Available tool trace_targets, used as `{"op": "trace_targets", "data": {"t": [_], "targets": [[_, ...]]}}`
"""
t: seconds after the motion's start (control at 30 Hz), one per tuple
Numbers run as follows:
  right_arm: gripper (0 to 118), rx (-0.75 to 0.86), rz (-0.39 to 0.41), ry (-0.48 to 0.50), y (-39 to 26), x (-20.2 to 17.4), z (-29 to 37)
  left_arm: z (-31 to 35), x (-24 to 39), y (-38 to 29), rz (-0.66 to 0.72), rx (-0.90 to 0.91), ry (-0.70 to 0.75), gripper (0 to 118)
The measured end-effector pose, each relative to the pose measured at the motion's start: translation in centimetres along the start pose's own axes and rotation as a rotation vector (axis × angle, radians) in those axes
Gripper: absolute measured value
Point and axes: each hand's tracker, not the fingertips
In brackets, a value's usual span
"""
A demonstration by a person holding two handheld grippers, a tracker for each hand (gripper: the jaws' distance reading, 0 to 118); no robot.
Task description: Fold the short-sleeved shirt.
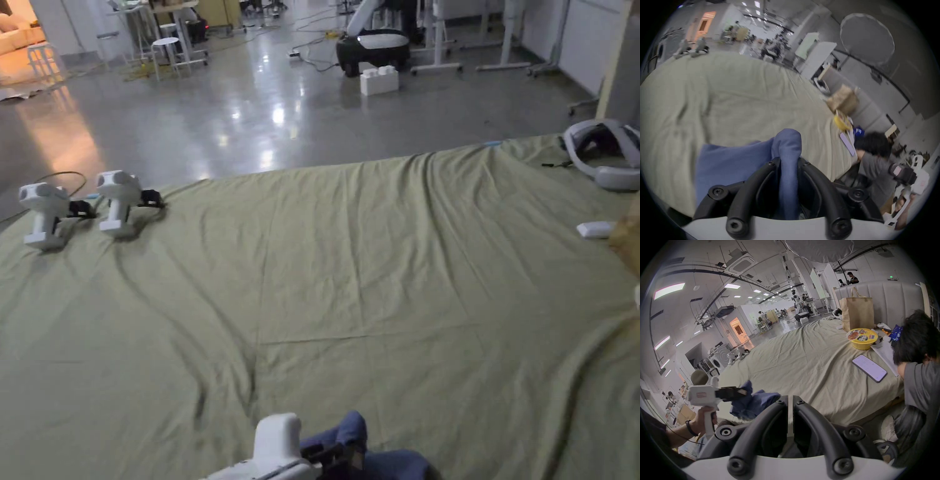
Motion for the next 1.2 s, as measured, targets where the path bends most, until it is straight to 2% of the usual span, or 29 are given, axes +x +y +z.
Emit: {"op": "trace_targets", "data": {"t": [0.03,0.07,0.1,0.13,0.17,0.2,0.23,0.27,0.3,0.37,0.4,0.5,0.57,0.67,0.77,0.83,0.97,1.03,1.1,1.13,1.17,1.2], "targets": [[7,0.0,-0.002,-0.012,-0.2,0.2,0.4,-1.2,0.4,-0.7,0.001,-0.018,-0.011,24],[7,-0.003,-0.009,-0.019,-0.5,0.6,0.6,-2.0,0.4,-1.0,0.005,-0.013,-0.013,34],[7,-0.007,-0.022,-0.03,-0.7,1.1,0.8,-2.6,0.1,-1.1,0.048,-0.04,-0.039,55],[7,-0.011,-0.037,-0.044,-1.0,1.5,1.0,-2.7,-0.4,-0.9,0.108,-0.062,-0.102,85],[7,-0.014,-0.048,-0.052,-1.2,1.9,1.1,-2.1,-0.6,-0.6,0.16,-0.043,-0.141,92],[7,-0.017,-0.057,-0.059,-1.4,2.2,1.2,-0.8,-0.6,-0.2,0.212,0.011,-0.16,92],[7,-0.017,-0.063,-0.065,-1.5,2.4,1.3,0.4,-0.7,0.3,0.22,0.034,-0.167,91],[7,-0.017,-0.066,-0.069,-1.7,2.6,1.4,1.6,-1.0,1.0,0.198,0.055,-0.171,85],[7,-0.02,-0.067,-0.071,-1.8,2.8,1.4,2.8,-1.2,1.2,0.162,0.099,-0.154,72],[7,-0.029,-0.064,-0.081,-2.0,3.0,1.3,3.4,-1.9,1.3,0.132,0.124,-0.059,13],[7,-0.031,-0.065,-0.085,-2.1,3.0,1.3,3.0,-2.6,1.5,0.163,0.113,-0.061,6],[7,-0.036,-0.058,-0.076,-2.1,2.8,1.4,0.5,-3.5,0.3,0.294,0.037,-0.16,6],[7,-0.04,-0.051,-0.074,-2.1,2.6,1.4,-2.6,-2.8,-1.2,0.284,-0.042,-0.19,5],[7,-0.053,-0.041,-0.071,-2.4,2.0,1.2,-7.3,-1.5,-4.0,0.224,-0.202,-0.109,3],[7,-0.097,-0.041,-0.04,-3.1,1.1,0.4,-7.3,-0.2,-2.7,0.235,-0.126,-0.119,3],[7,-0.15,-0.033,0.014,-3.8,0.0,-1.1,-5.9,0.2,-1.8,0.153,-0.114,-0.111,3],[7,-0.235,0.058,0.153,-4.0,-3.6,-7.2,1.0,-0.6,1.4,0.188,0.049,-0.225,3],[7,-0.272,0.101,0.232,-3.3,-5.9,-11.8,4.5,-1.5,2.6,0.174,0.126,-0.172,3],[7,-0.291,0.108,0.291,-2.7,-7.7,-16.3,7.3,-3.5,3.2,0.183,0.163,-0.136,4],[7,-0.298,0.109,0.29,-2.4,-8.3,-18.5,8.4,-4.7,3.1,0.218,0.177,-0.117,11],[7,-0.319,0.128,0.268,-2.3,-8.6,-20.5,9.4,-6.1,2.8,0.266,0.203,-0.084,37],[7,-0.357,0.171,0.19,-2.5,-9.0,-22.4,10.0,-8.0,2.3,0.324,0.222,-0.079,75]]}}
